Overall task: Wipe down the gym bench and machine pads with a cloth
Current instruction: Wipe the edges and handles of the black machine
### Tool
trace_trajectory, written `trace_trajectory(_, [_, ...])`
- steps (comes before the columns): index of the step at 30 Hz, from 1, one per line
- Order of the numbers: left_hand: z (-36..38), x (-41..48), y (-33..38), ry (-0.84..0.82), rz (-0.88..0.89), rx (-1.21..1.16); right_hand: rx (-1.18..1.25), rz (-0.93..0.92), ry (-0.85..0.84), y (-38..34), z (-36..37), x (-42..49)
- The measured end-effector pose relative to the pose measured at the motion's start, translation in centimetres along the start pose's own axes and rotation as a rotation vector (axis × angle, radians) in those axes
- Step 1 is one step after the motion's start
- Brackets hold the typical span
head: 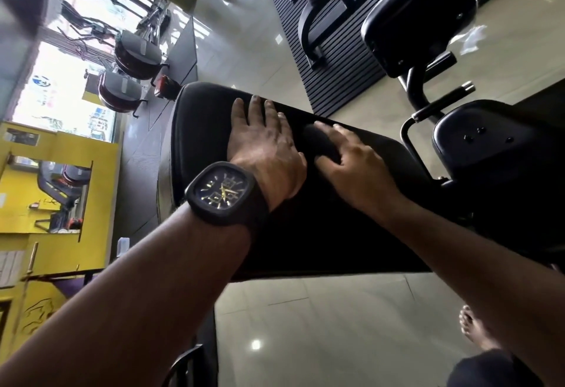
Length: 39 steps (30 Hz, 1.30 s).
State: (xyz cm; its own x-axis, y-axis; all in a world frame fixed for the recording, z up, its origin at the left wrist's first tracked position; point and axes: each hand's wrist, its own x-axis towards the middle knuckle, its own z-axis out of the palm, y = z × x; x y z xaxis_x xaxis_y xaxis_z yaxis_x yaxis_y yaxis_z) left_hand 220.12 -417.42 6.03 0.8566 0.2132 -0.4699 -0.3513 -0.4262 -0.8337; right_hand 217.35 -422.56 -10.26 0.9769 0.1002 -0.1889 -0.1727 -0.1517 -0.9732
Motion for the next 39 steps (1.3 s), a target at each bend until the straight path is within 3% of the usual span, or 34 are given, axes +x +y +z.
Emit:
trace_trajectory(4, [0.1, -0.2, 0.1, -0.005, 0.009, 0.012, 0.032, 0.252, 0.045, 2.1, 0.1, -2.1])
trace_trajectory(11, [0.2, 0.0, 0.3, -0.005, 0.005, 0.013, 0.041, -0.052, 0.053, -0.5, 0.3, -4.6])
trace_trajectory(17, [0.5, -0.3, 0.3, 0.0, 0.001, 0.033, 0.046, 0.249, 0.082, 2.7, 0.4, -5.2])
trace_trajectory(21, [0.5, -0.2, 0.5, 0.011, 0.0, 0.026, 0.035, 0.085, 0.145, 0.1, 1.2, -9.0])
trace_trajectory(24, [0.6, -0.5, 0.5, 0.011, -0.004, 0.026, 0.025, -0.058, 0.147, 0.0, 0.9, -6.7])
trace_trajectory(30, [1.0, -1.3, 0.9, 0.027, 0.004, 0.047, 0.062, 0.235, 0.182, 3.1, 0.9, -7.1])
trace_trajectory(34, [0.9, -1.2, 1.2, 0.018, 0.003, 0.06, 0.086, 0.094, 0.214, 0.6, 1.7, -11.6])
trace_trajectory(37, [0.9, -1.3, 1.4, 0.012, 0.007, 0.066, 0.05, -0.047, 0.19, 0.6, 1.3, -9.2])
trace_trajectory(39, [0.9, -1.4, 1.4, 0.011, 0.011, 0.074, 0.013, -0.013, 0.177, 2.4, 1.1, -6.8])
